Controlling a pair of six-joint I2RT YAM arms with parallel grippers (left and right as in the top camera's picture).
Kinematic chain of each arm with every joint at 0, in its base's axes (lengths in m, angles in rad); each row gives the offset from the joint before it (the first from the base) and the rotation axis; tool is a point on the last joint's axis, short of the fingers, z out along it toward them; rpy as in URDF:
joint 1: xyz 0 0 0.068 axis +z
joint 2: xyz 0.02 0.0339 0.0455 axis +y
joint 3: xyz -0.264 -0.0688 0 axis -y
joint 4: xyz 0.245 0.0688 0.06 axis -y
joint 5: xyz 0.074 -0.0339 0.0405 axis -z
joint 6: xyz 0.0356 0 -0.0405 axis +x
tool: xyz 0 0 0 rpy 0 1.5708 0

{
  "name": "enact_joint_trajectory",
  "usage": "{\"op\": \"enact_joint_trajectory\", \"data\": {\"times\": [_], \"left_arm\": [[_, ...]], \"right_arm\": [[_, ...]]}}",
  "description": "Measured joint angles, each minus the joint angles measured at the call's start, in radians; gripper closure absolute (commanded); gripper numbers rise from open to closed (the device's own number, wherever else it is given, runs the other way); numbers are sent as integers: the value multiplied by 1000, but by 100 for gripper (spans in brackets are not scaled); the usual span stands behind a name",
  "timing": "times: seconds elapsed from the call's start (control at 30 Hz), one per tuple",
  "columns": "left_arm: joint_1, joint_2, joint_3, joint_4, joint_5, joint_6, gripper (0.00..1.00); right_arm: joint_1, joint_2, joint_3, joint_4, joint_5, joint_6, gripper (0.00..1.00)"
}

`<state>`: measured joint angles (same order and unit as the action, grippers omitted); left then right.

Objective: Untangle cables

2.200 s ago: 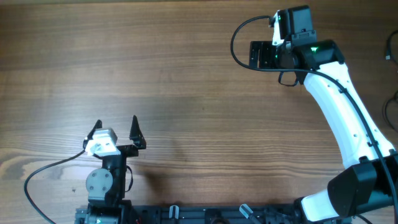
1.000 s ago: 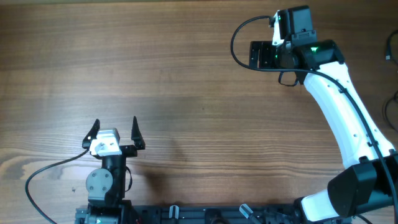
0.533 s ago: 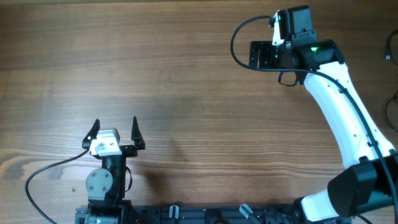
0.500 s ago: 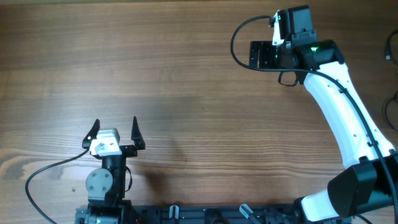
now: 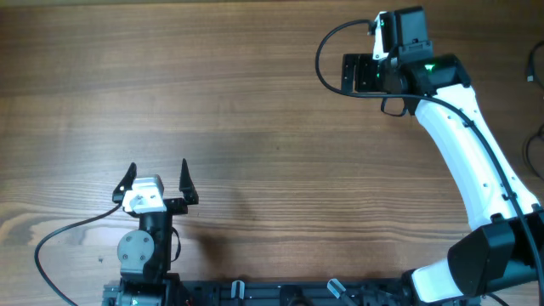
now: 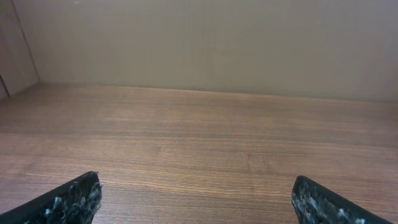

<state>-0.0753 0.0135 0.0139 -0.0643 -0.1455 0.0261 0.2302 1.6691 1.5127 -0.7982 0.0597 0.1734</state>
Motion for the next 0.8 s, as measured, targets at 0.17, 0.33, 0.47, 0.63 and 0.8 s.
{"op": "enact_joint_trajectory", "data": {"times": [0.17,0.33,0.47,0.63,0.8], "left_arm": [[0,0,0,0,0,0,0],[0,0,0,0,0,0,0],[0,0,0,0,0,0,0],[0,0,0,0,0,0,0],[0,0,0,1,0,0,0]], "right_arm": [[0,-21,-74,118,45,-11,0],[-7,-165,-280,262,61,-23,0],[-13,-299,-417,393,70,-28,0],[-16,-415,-568,494,72,-30,0],[-16,-527,-702,591,71,-29,0]]}}
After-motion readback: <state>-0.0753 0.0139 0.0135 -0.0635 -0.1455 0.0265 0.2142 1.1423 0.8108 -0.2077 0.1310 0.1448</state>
